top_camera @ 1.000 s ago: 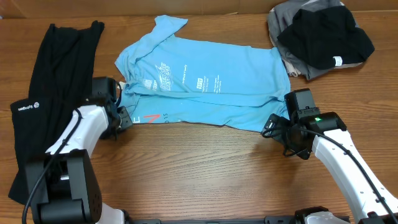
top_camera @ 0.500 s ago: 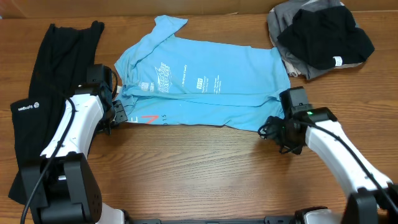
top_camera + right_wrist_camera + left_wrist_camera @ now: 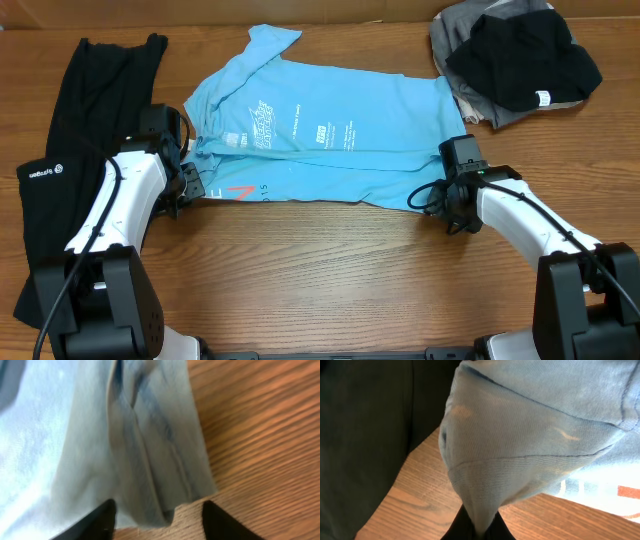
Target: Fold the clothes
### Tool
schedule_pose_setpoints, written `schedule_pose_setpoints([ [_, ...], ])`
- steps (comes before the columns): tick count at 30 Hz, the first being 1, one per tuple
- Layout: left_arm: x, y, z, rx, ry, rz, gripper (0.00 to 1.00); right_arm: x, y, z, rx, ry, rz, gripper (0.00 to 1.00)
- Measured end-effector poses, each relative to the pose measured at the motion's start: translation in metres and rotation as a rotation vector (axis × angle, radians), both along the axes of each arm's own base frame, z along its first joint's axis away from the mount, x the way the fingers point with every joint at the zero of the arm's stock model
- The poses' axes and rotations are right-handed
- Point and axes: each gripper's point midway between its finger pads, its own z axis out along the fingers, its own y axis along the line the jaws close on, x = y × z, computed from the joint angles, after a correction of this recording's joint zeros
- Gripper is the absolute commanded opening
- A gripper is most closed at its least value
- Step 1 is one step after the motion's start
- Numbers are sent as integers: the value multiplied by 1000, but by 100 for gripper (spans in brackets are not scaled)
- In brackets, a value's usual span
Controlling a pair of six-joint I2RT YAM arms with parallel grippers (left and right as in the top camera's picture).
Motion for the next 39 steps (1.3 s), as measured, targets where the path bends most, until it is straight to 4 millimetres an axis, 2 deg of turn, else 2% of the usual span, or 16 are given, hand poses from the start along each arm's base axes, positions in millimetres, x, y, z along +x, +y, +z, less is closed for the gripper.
schedule_pose_setpoints([
  [1,-1,0,0,0,5,0,4,2,-2,0,-5,-6,-7,24],
  [2,-3,0,0,-1,11,0,4,3,-5,1,-9,-12,-15,16],
  [5,-8,-1,0,-3,32,0,4,5,-14,1,-22,-20,-37,4],
  [11,-19,-2,-1,-7,76,0,4,2,-19,1,-29,-6,-42,4],
  [16,-32,-3,0,-11,131,0,4,-16,-26,-2,-33,71,-62,4],
  [22,-48,-4,1,-17,198,4,4,-53,-60,1,4,226,-200,4],
  [27,-62,-5,4,-21,254,28,4,-61,-82,10,97,264,-288,4],
  [33,-69,-6,5,-20,276,52,4,-76,-84,13,184,311,-320,4],
  [39,-61,-5,8,-16,222,82,4,-75,-72,15,260,313,-313,4],
])
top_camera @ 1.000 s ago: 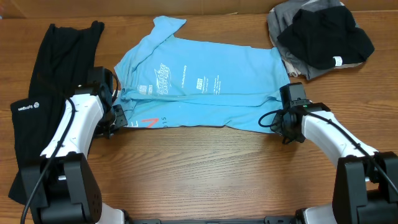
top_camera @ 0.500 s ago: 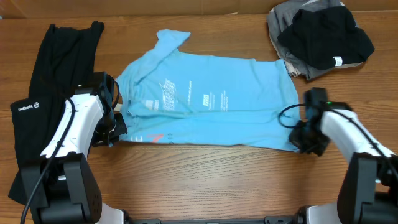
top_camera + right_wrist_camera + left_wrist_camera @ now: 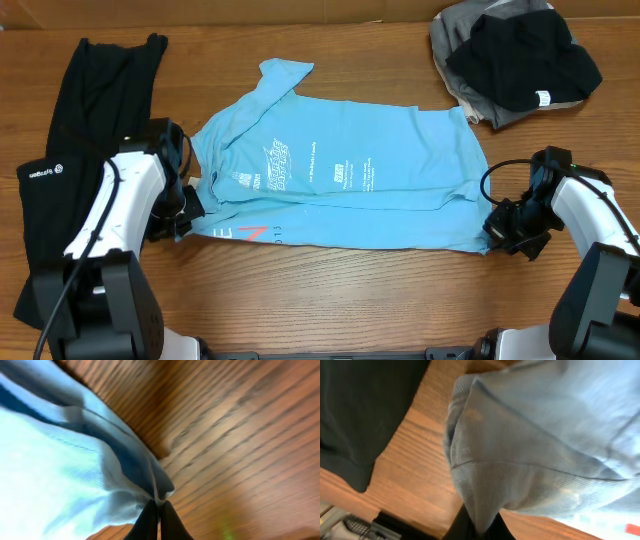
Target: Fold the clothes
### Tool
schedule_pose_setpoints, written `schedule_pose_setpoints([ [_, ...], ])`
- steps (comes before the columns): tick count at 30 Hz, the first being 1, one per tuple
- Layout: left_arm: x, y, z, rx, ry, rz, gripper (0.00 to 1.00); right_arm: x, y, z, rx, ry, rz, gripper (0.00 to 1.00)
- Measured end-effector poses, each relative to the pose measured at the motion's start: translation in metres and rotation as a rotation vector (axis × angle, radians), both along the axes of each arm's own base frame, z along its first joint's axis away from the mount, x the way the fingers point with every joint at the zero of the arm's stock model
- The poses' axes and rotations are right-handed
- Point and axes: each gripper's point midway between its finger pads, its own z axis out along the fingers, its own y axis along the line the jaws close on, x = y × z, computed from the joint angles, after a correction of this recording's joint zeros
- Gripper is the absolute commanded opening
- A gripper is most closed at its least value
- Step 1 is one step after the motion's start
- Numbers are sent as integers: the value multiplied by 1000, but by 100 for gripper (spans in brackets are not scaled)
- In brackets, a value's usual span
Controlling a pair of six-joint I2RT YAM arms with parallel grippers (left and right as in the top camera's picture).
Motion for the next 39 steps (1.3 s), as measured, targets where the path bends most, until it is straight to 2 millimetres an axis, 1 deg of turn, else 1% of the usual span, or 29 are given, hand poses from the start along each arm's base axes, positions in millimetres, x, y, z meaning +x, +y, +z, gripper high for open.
schedule_pose_setpoints([
  [8,12,1,31,15,-164,8,4,6,14,1,34,-21,16,4],
  [11,13,1,39,18,-204,8,4,10,21,3,32,-49,35,4],
  [17,12,1,43,18,-211,8,4,1,37,14,28,-75,68,4],
  [24,3,0,44,16,-179,8,4,-14,42,29,26,-81,66,4],
  [27,0,1,50,25,-192,7,4,-21,43,37,22,-106,64,4],
  [32,-1,3,63,41,-247,7,4,-21,47,54,30,-184,59,4],
  [33,-1,3,64,43,-253,7,9,-21,48,57,33,-199,57,15],
  [34,-1,4,65,45,-257,7,12,-21,49,61,37,-220,55,24],
  [35,-1,4,65,45,-257,8,44,-21,50,62,43,-226,57,34],
  [36,-1,4,65,46,-258,7,56,-21,51,63,47,-226,51,37],
  [39,0,5,66,51,-258,-5,59,-20,52,63,54,-229,44,38],
])
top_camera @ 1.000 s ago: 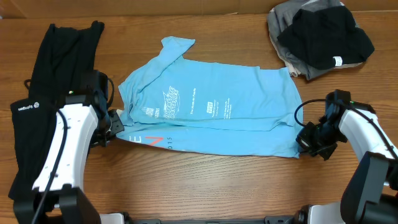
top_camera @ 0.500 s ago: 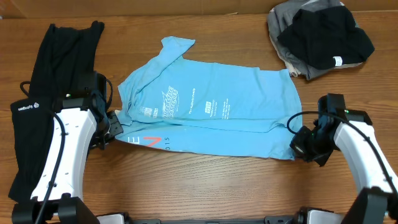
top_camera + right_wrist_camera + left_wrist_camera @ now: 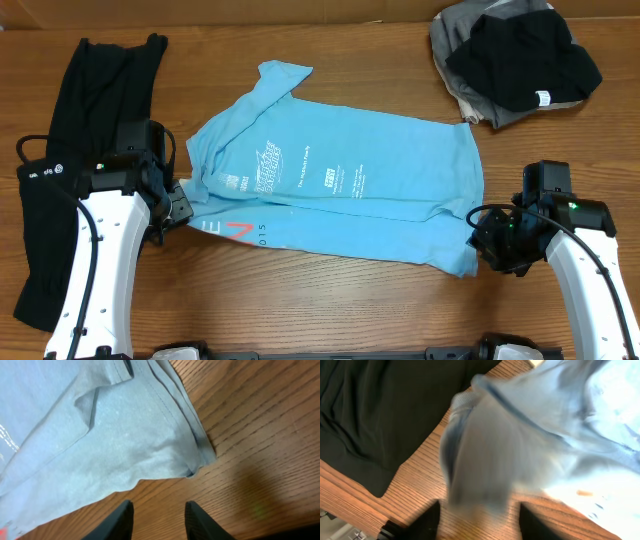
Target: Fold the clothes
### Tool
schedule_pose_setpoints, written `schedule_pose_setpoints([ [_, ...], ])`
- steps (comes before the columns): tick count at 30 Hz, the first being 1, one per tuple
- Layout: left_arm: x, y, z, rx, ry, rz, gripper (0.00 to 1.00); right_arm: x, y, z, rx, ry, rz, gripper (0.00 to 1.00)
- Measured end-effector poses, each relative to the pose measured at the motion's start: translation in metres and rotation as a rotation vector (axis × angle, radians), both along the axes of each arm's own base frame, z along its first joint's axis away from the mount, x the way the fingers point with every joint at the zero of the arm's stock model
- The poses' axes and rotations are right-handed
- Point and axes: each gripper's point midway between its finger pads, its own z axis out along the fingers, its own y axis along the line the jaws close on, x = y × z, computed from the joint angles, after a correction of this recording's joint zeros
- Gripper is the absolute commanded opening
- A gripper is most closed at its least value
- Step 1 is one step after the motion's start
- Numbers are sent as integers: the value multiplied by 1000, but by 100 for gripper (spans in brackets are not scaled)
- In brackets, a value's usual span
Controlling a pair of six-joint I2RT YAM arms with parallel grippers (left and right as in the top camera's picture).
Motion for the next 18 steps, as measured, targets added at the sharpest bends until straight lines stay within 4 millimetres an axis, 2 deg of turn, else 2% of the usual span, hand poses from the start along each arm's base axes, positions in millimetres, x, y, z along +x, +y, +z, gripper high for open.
schedule_pose_setpoints([
  [8,3,1,0,3,-11,-7,62,8,0,1,-1,-35,0,39],
  [10,10,-1,1,-4,-38,-30,69,11,-1,1,-4,-49,11,44],
  [12,23,-9,3,-46,-81,-83,70,15,-1,5,-8,-68,40,52],
  [14,40,-23,10,-116,-150,-167,70,23,-2,20,-16,-105,81,58],
  [16,66,-43,29,-200,-267,-282,70,34,-3,42,-27,-161,125,65],
  [18,92,-61,56,-243,-392,-384,70,46,-4,71,-45,-222,173,66],
])
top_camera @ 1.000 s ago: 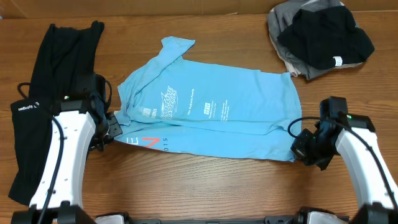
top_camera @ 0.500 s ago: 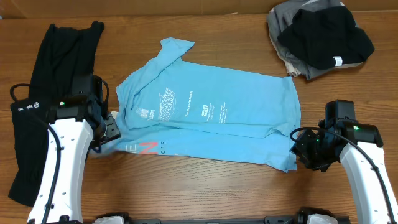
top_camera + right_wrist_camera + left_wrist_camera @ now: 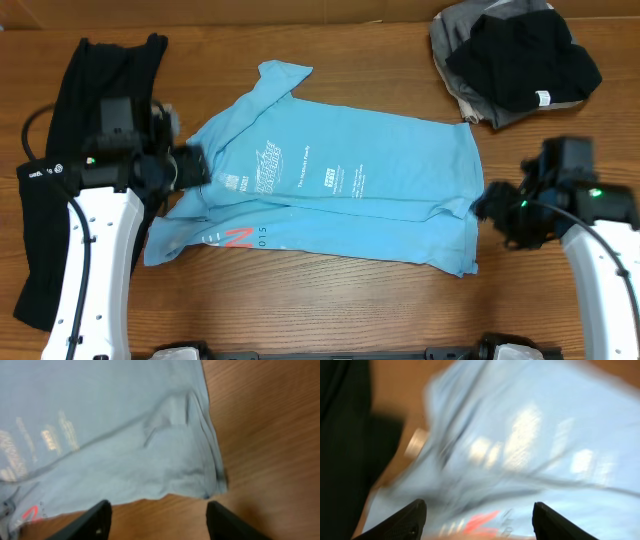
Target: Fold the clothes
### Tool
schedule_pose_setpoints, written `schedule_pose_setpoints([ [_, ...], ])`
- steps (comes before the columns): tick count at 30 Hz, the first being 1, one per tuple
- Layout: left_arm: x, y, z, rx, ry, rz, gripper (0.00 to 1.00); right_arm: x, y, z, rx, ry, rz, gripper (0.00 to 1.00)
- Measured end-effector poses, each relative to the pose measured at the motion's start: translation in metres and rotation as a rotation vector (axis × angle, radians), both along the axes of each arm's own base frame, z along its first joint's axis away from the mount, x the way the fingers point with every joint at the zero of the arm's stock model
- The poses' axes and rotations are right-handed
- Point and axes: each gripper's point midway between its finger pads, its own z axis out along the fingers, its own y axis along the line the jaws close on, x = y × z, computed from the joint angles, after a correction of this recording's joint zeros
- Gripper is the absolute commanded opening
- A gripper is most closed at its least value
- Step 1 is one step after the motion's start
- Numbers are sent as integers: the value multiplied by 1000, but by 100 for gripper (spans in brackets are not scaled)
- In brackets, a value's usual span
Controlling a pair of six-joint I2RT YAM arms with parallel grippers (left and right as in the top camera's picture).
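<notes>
A light blue T-shirt (image 3: 330,185) with white and red print lies flat across the middle of the table, its near long edge partly doubled over. My left gripper (image 3: 188,166) hangs open over the shirt's left end by the collar; the left wrist view is blurred but shows the shirt (image 3: 520,450) below the spread fingers (image 3: 405,522). My right gripper (image 3: 488,205) is open just off the shirt's right hem. In the right wrist view the hem corner (image 3: 210,485) lies on wood ahead of the gripper (image 3: 157,522).
A long black garment (image 3: 70,150) lies along the table's left edge, beside my left arm. A pile of grey and black clothes (image 3: 515,55) sits at the back right corner. Bare wood (image 3: 330,300) runs along the front.
Both grippers have lifted away from the shirt, still open. The left one now hangs over the collar end and the right one beside the right hem. The shirt's near left corner lies spread flatter.
At first my left gripper pinched the shirt's left end while the right stood open at its right hem. Then both held the shirt, stretched wider. After that both were open with the shirt lying on the table, and now they are raised off it.
</notes>
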Motion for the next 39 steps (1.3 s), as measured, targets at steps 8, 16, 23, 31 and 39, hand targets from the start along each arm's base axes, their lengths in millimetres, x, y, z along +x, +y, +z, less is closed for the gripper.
schedule_pose_setpoints([
  [8,83,-85,84,35,-291,-329,78,32,-7,70,-66,-120,117,68],
  [16,207,-110,43,143,-303,-398,80,40,-9,59,-73,-77,141,69],
  [23,277,-117,-45,179,-265,-408,79,43,-11,51,-73,-45,141,69],
  [31,287,-110,-140,230,-146,-400,77,43,-14,50,-90,-42,137,69],
  [39,293,-104,-173,273,-127,-382,49,44,-14,50,-92,-44,137,67],
])
